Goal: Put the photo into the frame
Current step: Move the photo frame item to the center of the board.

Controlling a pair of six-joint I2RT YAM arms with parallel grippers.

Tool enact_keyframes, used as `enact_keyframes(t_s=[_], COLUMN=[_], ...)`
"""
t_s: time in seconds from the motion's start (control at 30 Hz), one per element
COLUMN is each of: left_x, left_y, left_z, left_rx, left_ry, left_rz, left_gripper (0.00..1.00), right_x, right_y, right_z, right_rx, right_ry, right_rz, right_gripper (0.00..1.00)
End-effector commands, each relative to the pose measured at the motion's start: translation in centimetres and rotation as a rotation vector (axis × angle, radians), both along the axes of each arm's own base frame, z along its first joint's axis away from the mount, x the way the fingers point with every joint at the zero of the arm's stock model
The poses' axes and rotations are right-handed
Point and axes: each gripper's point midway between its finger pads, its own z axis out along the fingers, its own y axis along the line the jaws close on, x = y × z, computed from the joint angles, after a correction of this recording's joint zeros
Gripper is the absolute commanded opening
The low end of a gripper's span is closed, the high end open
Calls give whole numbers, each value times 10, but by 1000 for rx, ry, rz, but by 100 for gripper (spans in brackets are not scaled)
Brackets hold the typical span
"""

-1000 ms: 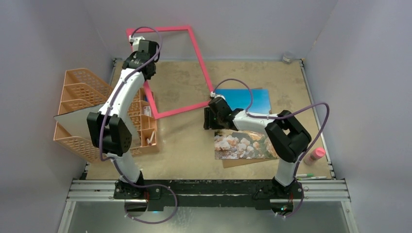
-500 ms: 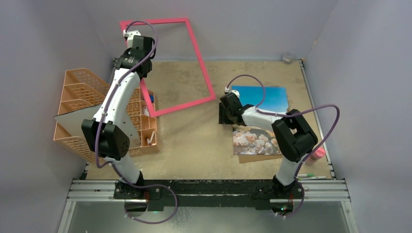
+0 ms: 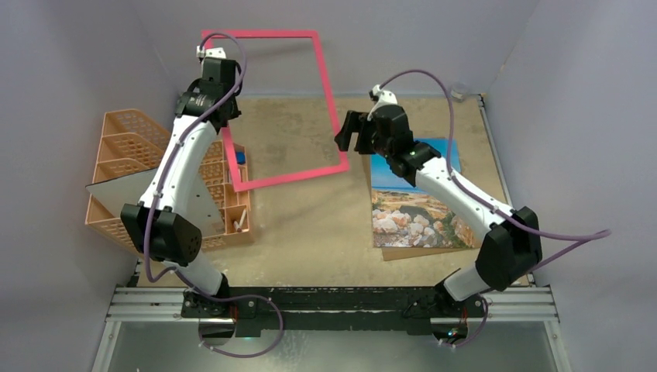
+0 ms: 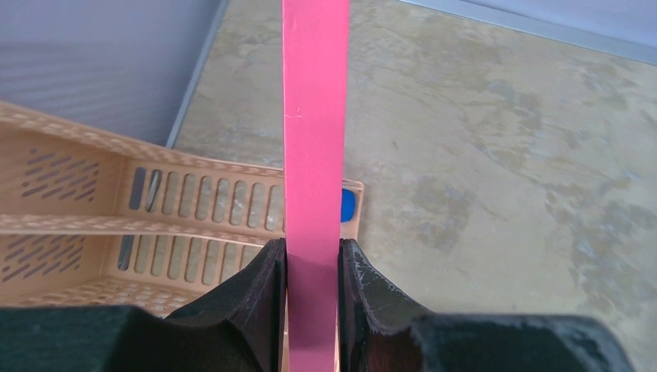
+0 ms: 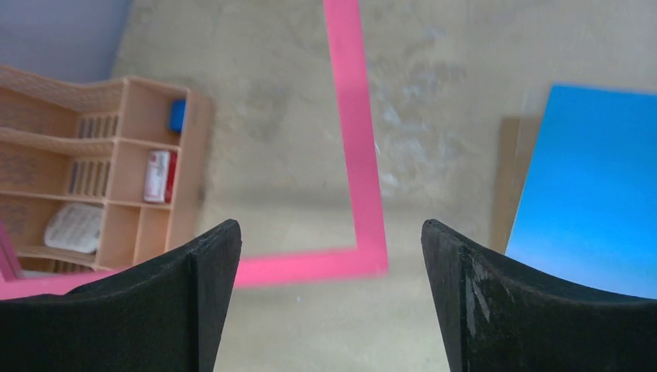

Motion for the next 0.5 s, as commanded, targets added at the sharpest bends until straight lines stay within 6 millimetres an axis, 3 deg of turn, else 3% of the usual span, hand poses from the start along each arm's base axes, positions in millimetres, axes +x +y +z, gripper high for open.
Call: enact_keyframes(t_s=[0.0,0.13,0.27,0.37,0.47], left_x=[4,0,-3,-5,-7], left_y=[-32,-55,-80,-100,-123], left_z=[56,68,76,82,89], left_rx=[-125,-196,-296,-381,-468], left_ry=[-182,-204,-221,-235,-245], left_rz=[-188,-300,-402,-484,-577], left_gripper=[0,0,0,0,0], right_x=[31,55,66,58,23], right_y=[3,-20,-46,-45,-29], right_z=[49,86,98,114,153], right_rx=[116,226,305,375,471], right_ry=[-72,-103,-85,-108,-221], right_rz=[34,-3,-9,106,323], right_gripper=[93,99,99,99,99])
